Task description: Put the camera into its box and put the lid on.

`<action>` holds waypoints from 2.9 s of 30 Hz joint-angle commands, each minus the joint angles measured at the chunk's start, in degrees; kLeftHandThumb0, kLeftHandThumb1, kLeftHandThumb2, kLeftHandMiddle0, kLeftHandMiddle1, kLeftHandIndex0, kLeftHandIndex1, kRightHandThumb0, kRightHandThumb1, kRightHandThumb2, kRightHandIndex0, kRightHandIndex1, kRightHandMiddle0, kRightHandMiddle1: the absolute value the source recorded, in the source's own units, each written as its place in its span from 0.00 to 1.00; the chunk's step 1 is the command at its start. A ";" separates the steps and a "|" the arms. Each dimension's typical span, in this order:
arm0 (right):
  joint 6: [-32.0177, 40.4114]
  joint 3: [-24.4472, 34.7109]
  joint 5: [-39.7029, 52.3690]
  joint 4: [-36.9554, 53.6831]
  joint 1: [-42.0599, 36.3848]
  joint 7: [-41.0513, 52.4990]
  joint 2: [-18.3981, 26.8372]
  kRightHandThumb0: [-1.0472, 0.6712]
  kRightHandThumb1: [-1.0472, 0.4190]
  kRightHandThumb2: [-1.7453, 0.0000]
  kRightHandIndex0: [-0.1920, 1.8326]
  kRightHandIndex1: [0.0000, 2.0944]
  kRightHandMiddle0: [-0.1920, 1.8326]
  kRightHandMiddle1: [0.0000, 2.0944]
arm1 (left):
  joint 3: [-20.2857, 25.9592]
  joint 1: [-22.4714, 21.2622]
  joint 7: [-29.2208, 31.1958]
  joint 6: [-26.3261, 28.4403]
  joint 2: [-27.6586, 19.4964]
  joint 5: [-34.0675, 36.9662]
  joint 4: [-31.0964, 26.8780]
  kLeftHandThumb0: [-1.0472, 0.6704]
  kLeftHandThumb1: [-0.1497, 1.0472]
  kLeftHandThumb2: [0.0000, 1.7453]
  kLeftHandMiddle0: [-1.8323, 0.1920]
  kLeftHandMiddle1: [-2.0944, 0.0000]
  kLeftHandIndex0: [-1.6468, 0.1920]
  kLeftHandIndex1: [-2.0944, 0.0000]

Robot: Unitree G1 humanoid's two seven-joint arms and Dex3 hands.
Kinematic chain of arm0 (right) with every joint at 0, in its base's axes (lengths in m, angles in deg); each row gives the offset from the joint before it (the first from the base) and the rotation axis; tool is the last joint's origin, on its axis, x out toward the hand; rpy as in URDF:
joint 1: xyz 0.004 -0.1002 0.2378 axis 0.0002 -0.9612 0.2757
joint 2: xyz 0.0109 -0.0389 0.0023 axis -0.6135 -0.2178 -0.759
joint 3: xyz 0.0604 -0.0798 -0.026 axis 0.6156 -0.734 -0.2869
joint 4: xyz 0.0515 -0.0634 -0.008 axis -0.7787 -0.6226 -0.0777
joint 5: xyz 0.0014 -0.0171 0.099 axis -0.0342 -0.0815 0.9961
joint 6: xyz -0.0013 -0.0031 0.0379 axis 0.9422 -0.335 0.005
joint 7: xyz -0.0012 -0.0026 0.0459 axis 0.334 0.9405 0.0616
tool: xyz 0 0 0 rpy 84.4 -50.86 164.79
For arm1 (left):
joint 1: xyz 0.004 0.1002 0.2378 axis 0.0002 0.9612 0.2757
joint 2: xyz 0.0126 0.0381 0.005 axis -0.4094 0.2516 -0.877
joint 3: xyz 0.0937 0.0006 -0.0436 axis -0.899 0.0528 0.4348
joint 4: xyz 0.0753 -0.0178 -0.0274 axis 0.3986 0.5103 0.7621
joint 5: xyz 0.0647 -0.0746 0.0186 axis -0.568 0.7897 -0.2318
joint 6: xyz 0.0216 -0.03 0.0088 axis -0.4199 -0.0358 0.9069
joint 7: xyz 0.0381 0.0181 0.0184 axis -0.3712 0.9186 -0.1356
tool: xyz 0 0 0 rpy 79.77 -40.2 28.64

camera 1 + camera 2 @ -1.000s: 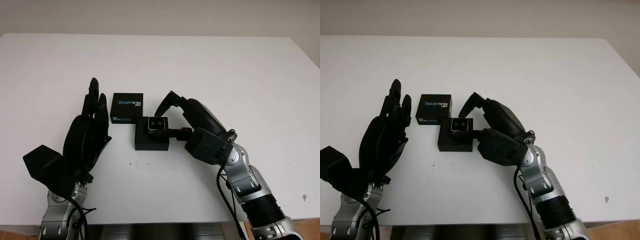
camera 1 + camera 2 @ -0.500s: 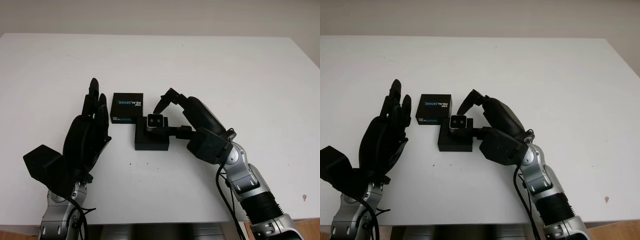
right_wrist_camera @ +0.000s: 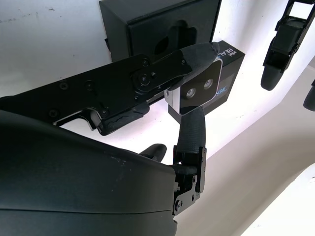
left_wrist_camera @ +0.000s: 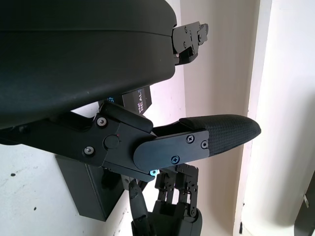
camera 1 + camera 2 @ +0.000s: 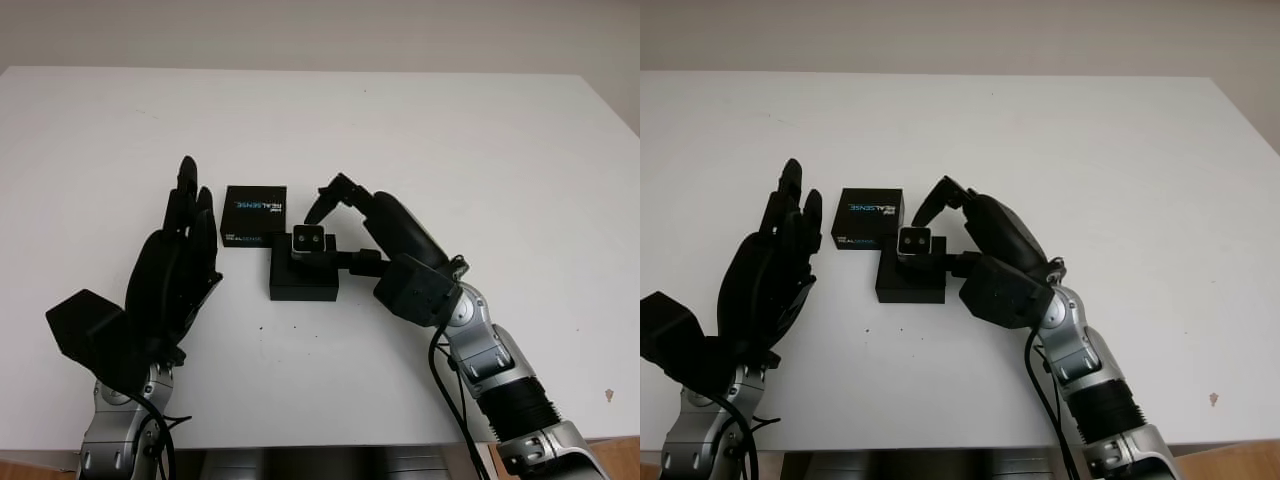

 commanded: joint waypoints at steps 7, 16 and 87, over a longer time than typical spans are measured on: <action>-1.71 0.10 -0.08 -1.09 1.47 -0.67 -0.08 0.37 0.01 0.97 0.15 0.28 0.20 0.83 | 0.25 0.56 -0.11 -0.36 -0.04 -0.11 -1.21 0.13 1.00 0.35 1.00 1.00 1.00 1.00; -1.77 -0.03 0.27 -1.75 1.44 0.31 -0.07 0.37 0.01 0.97 0.15 0.28 0.20 0.82 | 0.31 0.57 0.02 -0.40 -0.06 0.11 -1.04 0.13 1.00 0.35 1.00 1.00 1.00 1.00; -3.55 -0.87 -2.91 -2.43 1.39 -1.76 0.55 0.37 0.01 0.97 0.14 0.28 0.20 0.84 | 0.25 1.17 -0.44 -0.58 0.38 -0.43 -1.54 0.13 1.00 0.35 1.00 1.00 1.00 1.00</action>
